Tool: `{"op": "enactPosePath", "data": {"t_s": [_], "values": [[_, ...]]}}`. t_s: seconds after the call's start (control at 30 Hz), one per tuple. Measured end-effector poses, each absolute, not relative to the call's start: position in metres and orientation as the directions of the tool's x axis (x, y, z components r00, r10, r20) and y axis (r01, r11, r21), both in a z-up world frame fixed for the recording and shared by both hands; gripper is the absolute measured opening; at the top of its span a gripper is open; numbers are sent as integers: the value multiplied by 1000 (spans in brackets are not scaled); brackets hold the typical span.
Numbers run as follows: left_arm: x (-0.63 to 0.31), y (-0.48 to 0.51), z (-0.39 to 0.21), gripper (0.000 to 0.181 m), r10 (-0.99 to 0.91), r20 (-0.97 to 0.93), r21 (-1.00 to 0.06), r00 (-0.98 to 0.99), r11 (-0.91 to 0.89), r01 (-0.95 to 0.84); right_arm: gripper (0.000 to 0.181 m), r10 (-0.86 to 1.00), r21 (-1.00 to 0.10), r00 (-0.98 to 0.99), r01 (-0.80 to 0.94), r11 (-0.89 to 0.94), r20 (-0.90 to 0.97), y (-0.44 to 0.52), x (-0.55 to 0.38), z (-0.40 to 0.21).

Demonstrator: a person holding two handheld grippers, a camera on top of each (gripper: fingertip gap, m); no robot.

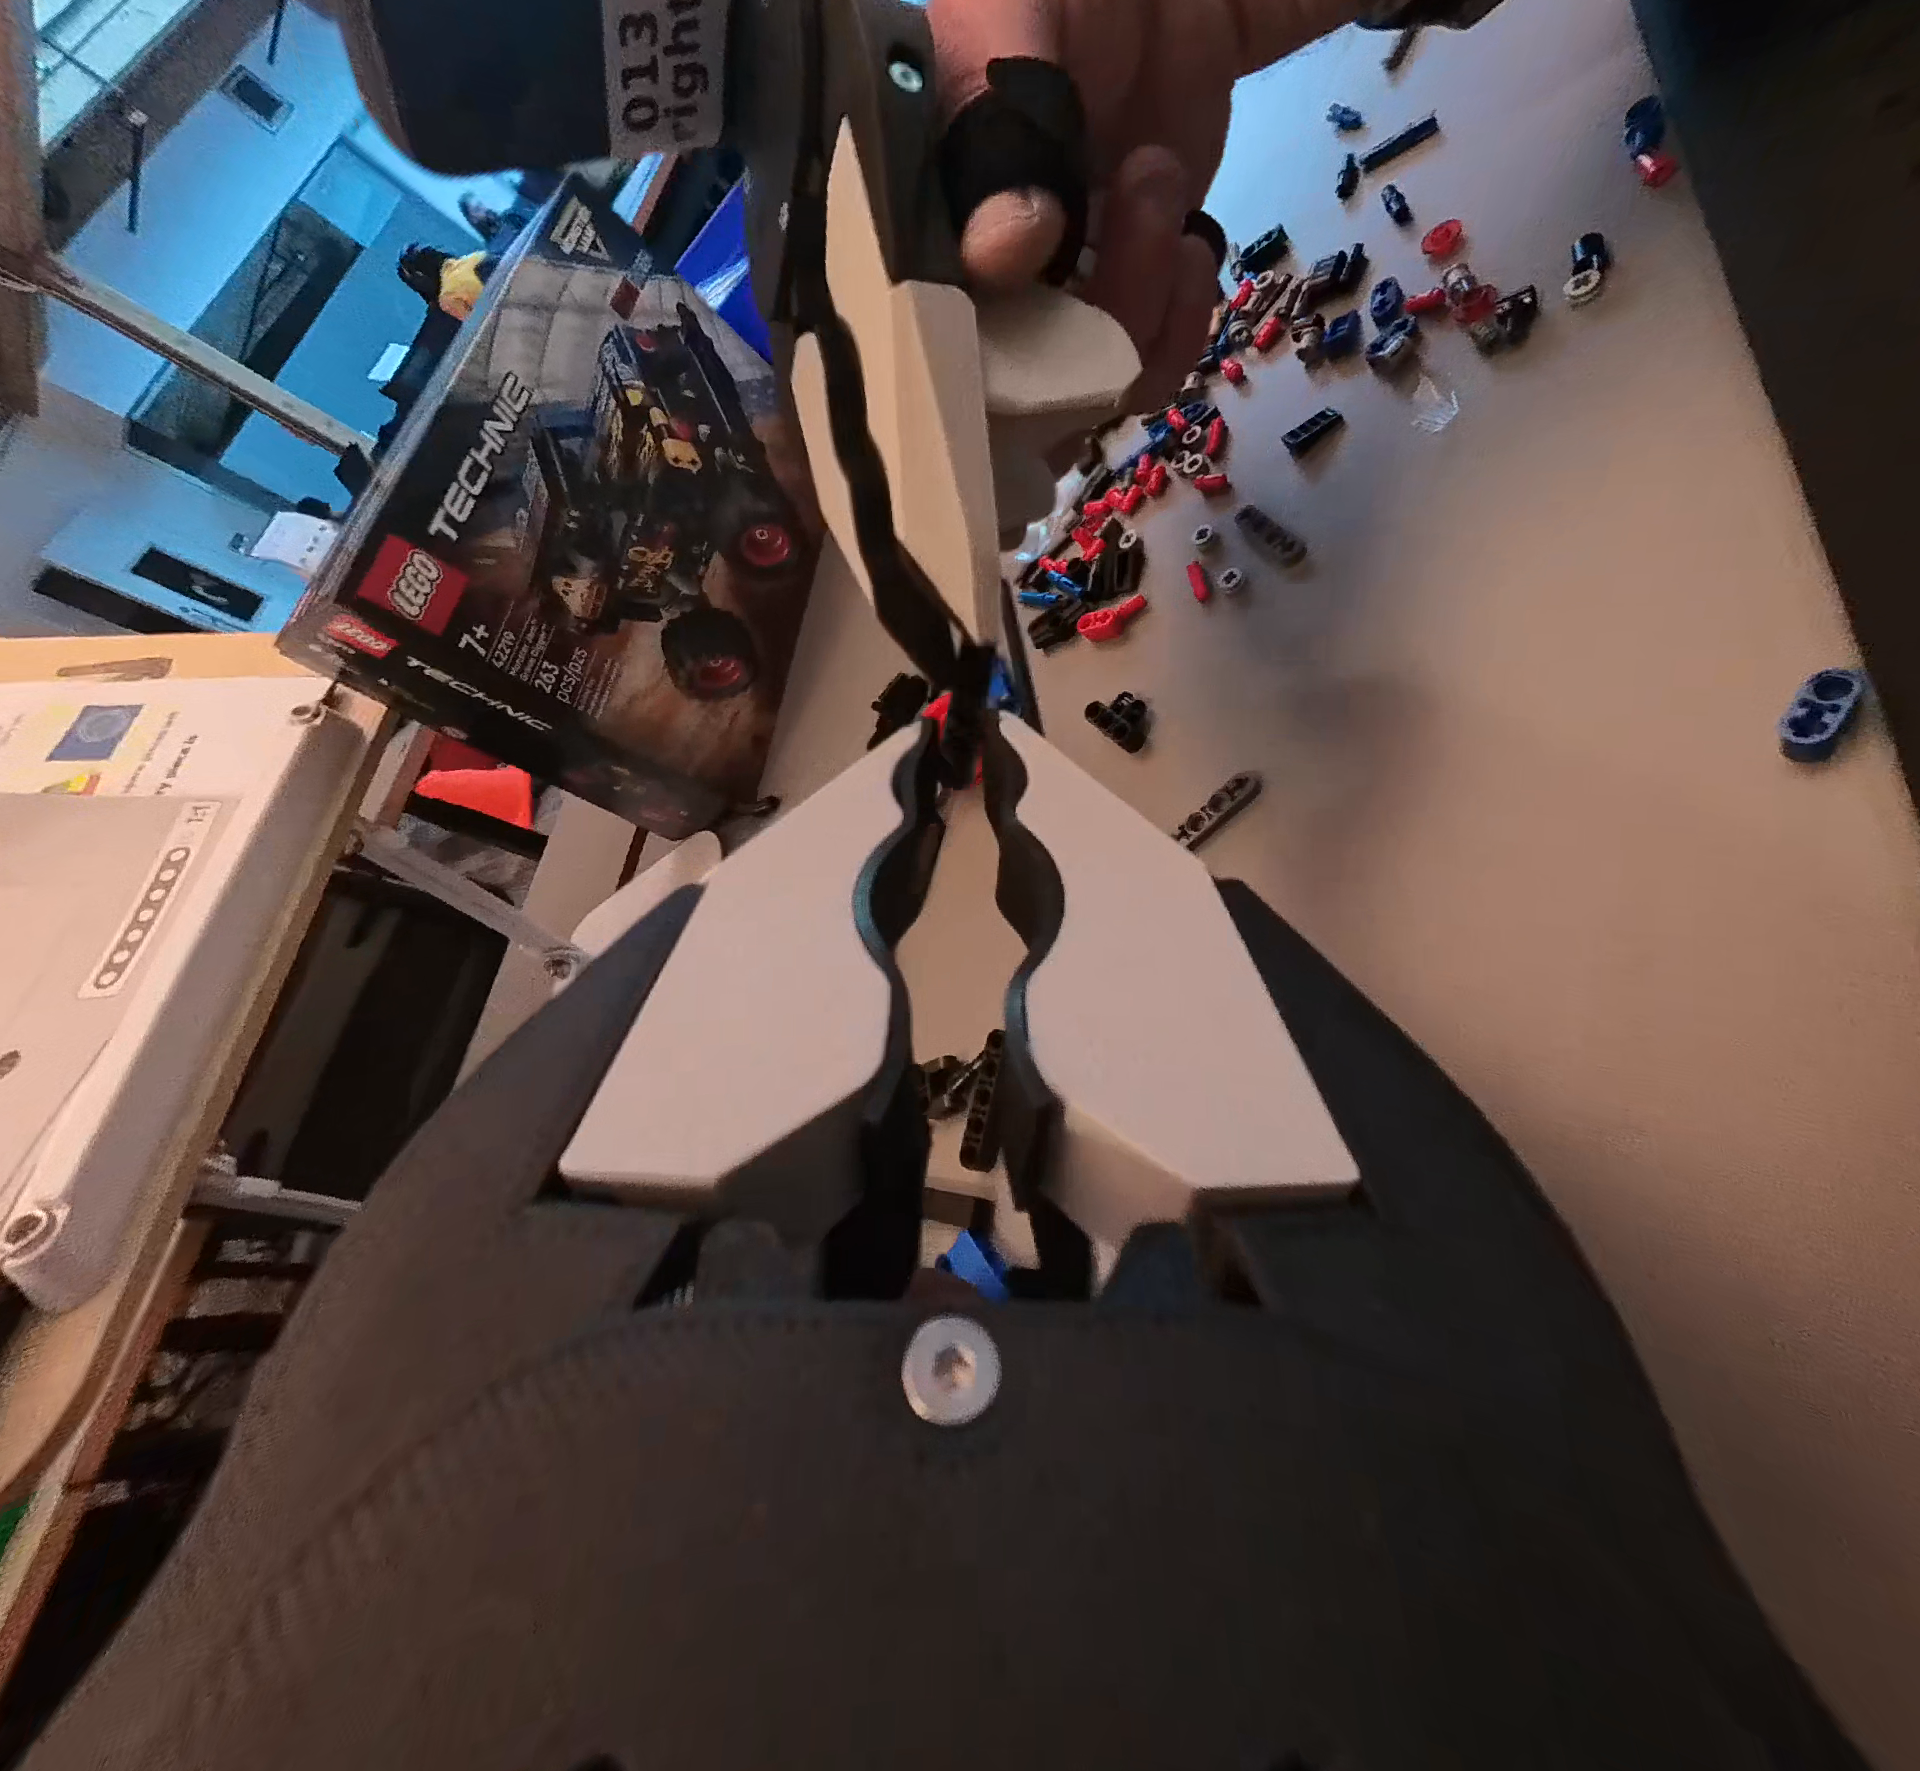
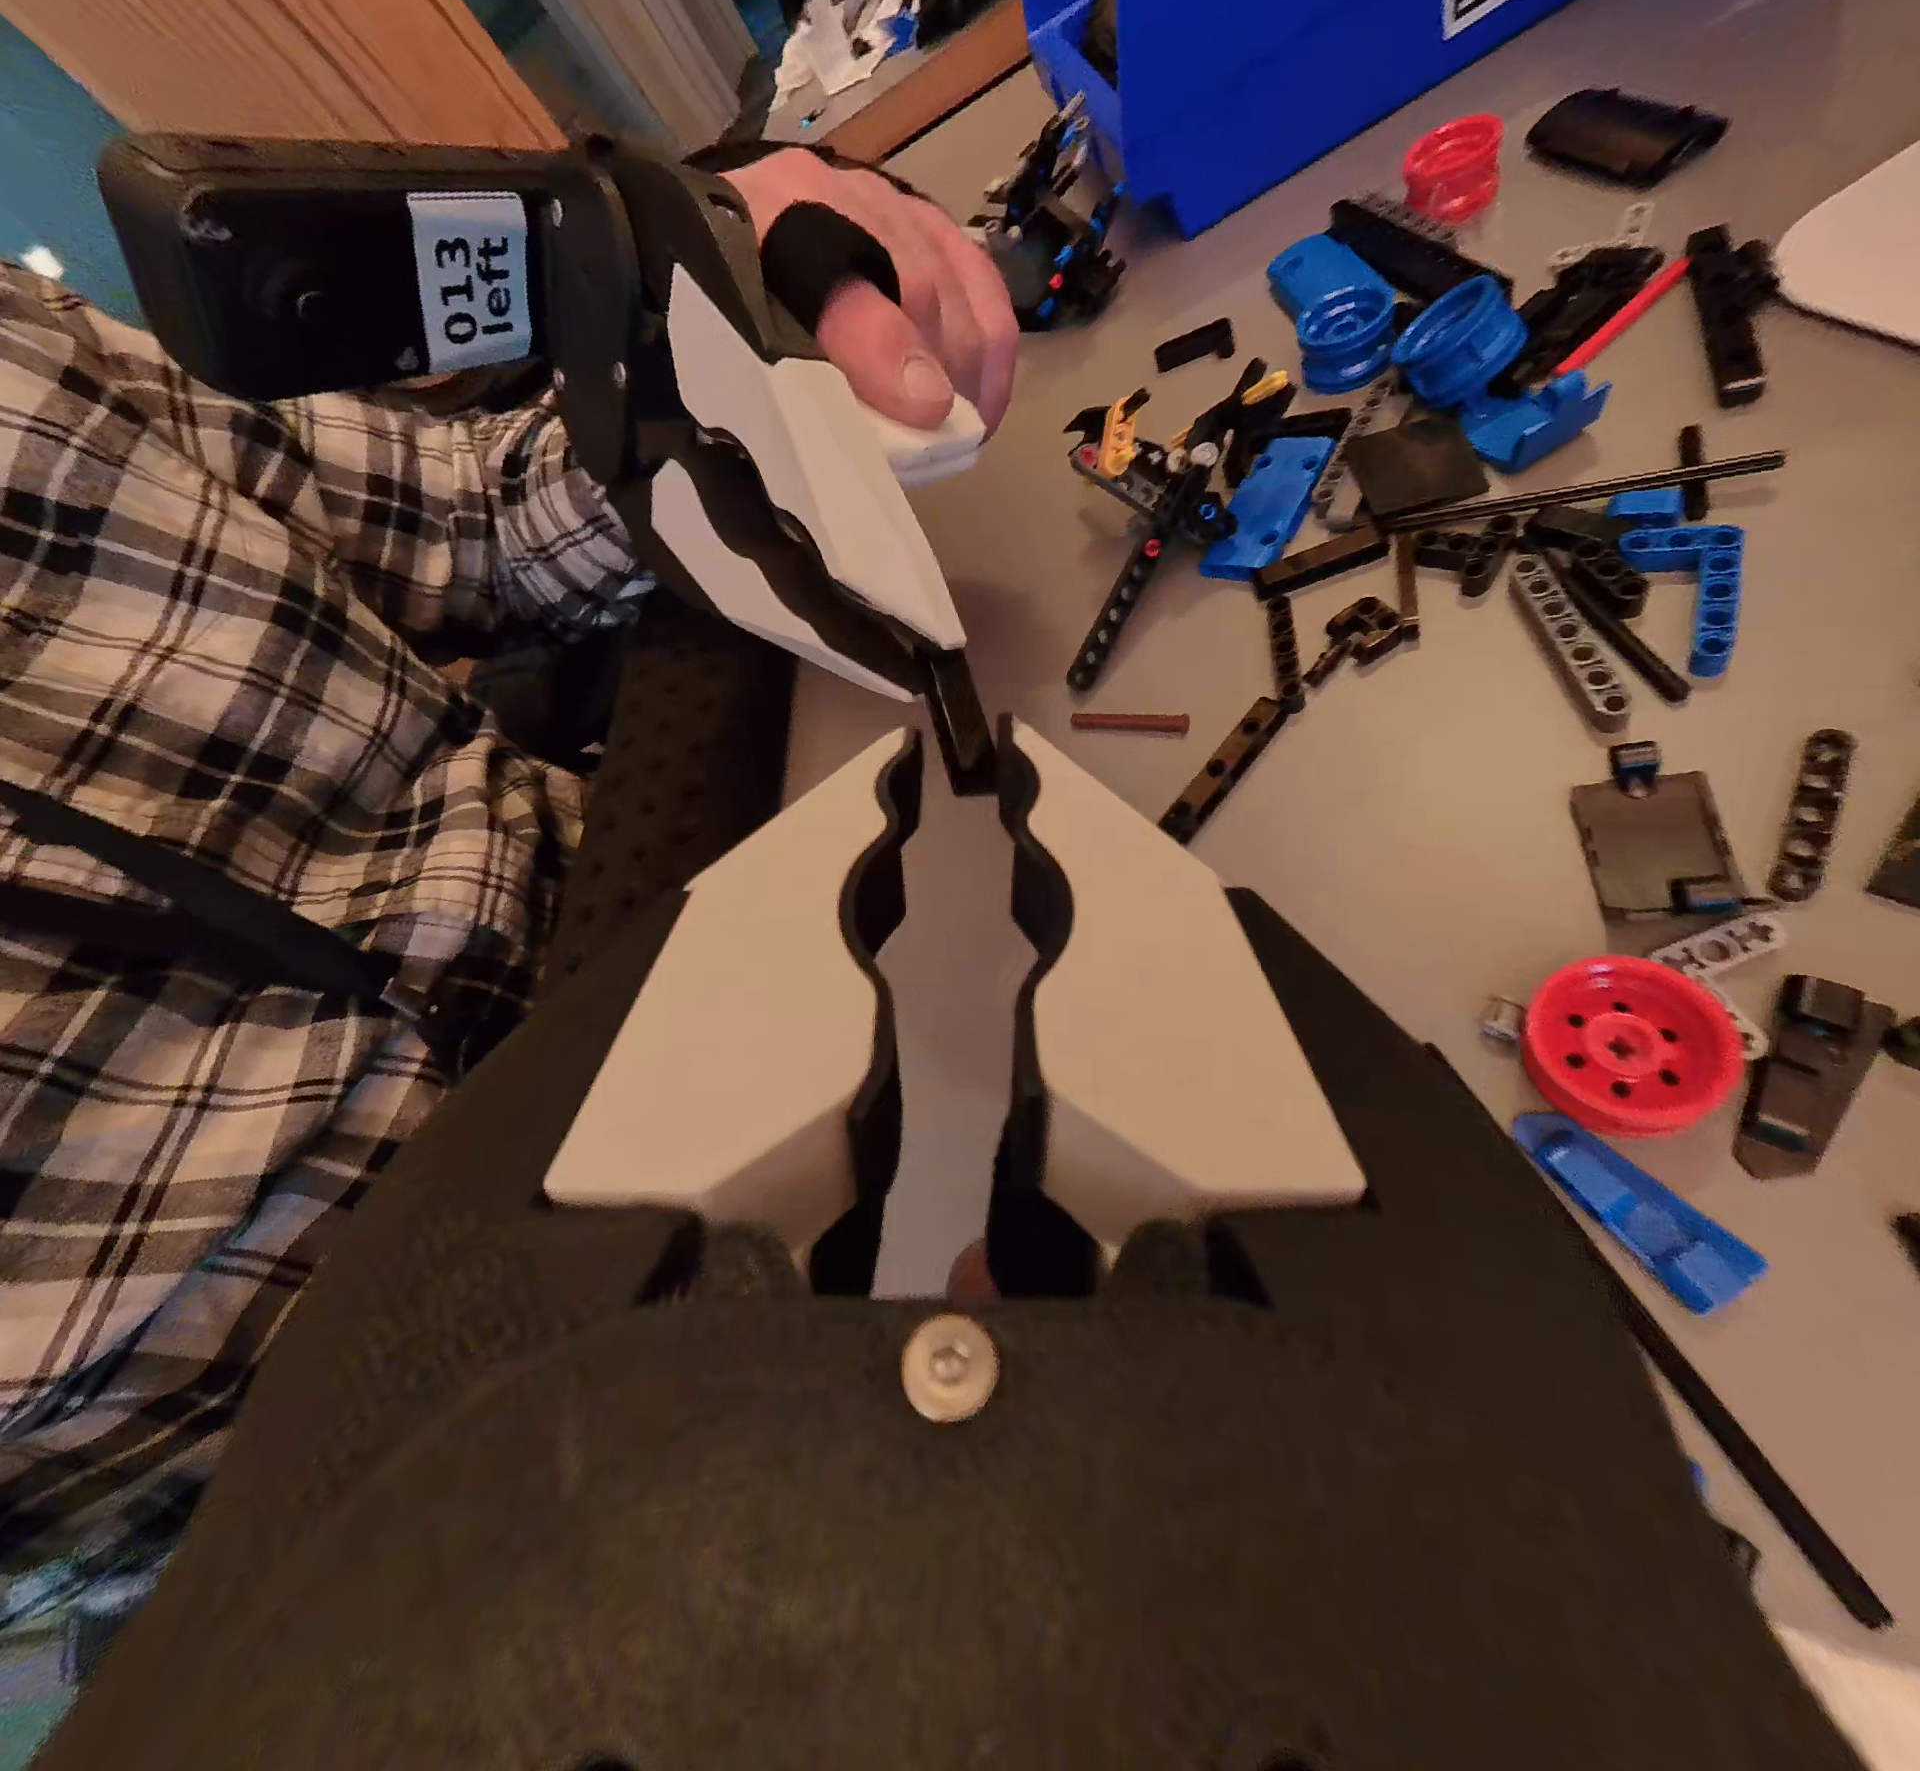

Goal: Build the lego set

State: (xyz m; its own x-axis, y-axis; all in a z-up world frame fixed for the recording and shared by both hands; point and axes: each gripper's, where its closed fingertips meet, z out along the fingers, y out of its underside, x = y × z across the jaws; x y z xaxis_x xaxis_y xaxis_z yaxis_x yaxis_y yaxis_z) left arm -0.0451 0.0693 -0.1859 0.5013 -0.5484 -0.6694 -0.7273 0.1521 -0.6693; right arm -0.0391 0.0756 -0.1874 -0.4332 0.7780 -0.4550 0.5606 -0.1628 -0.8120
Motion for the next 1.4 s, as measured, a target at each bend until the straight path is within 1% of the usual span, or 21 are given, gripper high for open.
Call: {"op": "enactPosePath", "data": {"t_s": [0.13, 0.2, 0.3, 0.37, 0.43, 0.53, 0.63, 0.67, 0.77, 0.87, 1.03, 1.17, 1.27, 1.4], "values": [[-50, 72, -185, 5, -564, -610, -722, 556, 107, -683, 21, 848, -854, -431, 517, -48, -309, 78, -37, -187], [-51, 73, -186, 5, -580, -575, -748, 578, 87, -658, 24, 885, -875, -433, 479, 67, -170, 78, -37, -187], [-49, 72, -187, 4, -608, -532, -776, 589, 70, -627, 21, 908, -870, -420, 446, 210, 4, 78, -41, -187], [-47, 71, -188, 4, -622, -512, -787, 592, 64, -614, 16, 910, -842, -402, 454, 292, 100, 81, -43, -191], [-47, 71, -187, 4, -624, -501, -794, 600, 56, -605, 7, 901, -825, -405, 450, 342, 152, 79, -45, -192], [-48, 70, -187, 4, -633, -484, -804, 604, 50, -592, 6, 900, -818, -402, 451, 357, 172, 78, -45, -193], [-48, 69, -187, 5, -641, -475, -809, 604, 48, -586, 6, 907, -825, -396, 457, 332, 145, 76, -44, -194], [-49, 69, -188, 7, -638, -479, -805, 603, 45, -591, 6, 911, -828, -391, 460, 319, 133, 76, -44, -194], [-52, 69, -190, 23, -632, -494, -788, 597, 35, -615, 5, 920, -822, -374, 484, 299, 115, 77, -40, -196], [-56, 71, -190, 26, -616, -510, -774, 600, 24, -633, 5, 927, -812, -363, 510, 283, 95, 77, -37, -201], [-79, 76, -180, 9, -532, -564, -748, 632, 4, -664, 5, 952, -793, -294, 561, 238, 78, 90, -38, -210], [-122, 78, -152, 1, -387, -568, -780, 726, -29, -625, 5, 967, -751, -245, 624, 215, 73, 104, -45, -223], [-159, 77, -131, 0, -254, -544, -818, 800, -54, -573, 5, 966, -703, -237, 670, 239, 103, 112, -54, -235], [-191, 74, -120, 0, -150, -506, -850, 850, -83, -520, 5, 960, -637, -239, 720, 274, 143, 121, -65, -253]]}}
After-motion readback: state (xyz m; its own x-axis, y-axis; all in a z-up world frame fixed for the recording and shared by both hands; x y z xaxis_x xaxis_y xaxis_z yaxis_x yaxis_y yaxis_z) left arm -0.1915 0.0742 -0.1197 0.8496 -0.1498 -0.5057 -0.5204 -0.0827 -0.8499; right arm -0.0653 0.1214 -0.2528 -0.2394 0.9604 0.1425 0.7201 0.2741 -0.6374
